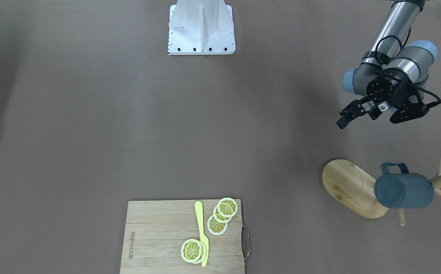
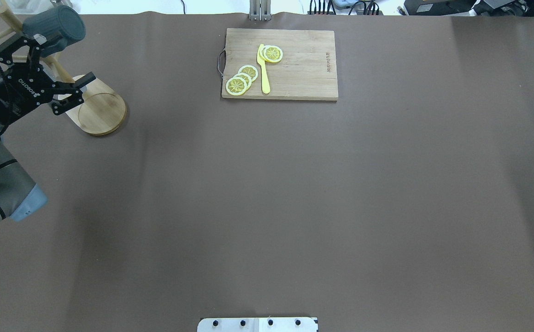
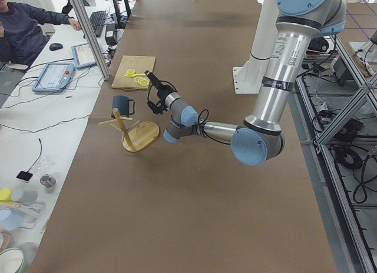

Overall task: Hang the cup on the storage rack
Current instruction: 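Open the left gripper and pull it back from the rack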

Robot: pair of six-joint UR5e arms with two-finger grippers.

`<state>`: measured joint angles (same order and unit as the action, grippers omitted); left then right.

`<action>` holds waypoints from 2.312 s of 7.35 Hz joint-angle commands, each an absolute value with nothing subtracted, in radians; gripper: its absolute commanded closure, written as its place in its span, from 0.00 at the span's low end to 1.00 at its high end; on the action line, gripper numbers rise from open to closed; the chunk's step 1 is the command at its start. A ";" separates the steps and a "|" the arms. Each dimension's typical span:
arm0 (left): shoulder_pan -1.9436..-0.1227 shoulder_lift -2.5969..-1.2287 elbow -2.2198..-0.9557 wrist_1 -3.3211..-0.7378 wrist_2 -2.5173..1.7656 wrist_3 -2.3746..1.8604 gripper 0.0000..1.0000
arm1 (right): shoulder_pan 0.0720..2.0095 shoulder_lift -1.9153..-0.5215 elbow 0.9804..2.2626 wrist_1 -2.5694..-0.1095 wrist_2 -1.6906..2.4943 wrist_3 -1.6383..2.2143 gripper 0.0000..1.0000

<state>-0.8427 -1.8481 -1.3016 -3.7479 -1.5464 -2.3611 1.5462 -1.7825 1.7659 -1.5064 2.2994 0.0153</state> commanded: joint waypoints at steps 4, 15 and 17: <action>-0.844 -1.753 -1.456 -3.624 -1.718 -1.671 0.01 | 1.545 -1.782 1.764 -1.506 2.299 0.015 0.00; -1.150 -1.611 -1.506 -2.951 -1.954 -0.347 0.01 | 1.545 -1.781 1.755 -1.506 2.303 0.017 0.00; -1.311 -1.611 -1.506 -2.782 -2.102 -0.137 0.01 | 1.546 -1.781 1.752 -1.506 2.304 0.017 0.00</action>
<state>-1.2175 -1.6115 -1.5062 -2.8853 -2.0144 -0.2578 1.5459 -1.7810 1.7538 -1.5064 2.3028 0.0168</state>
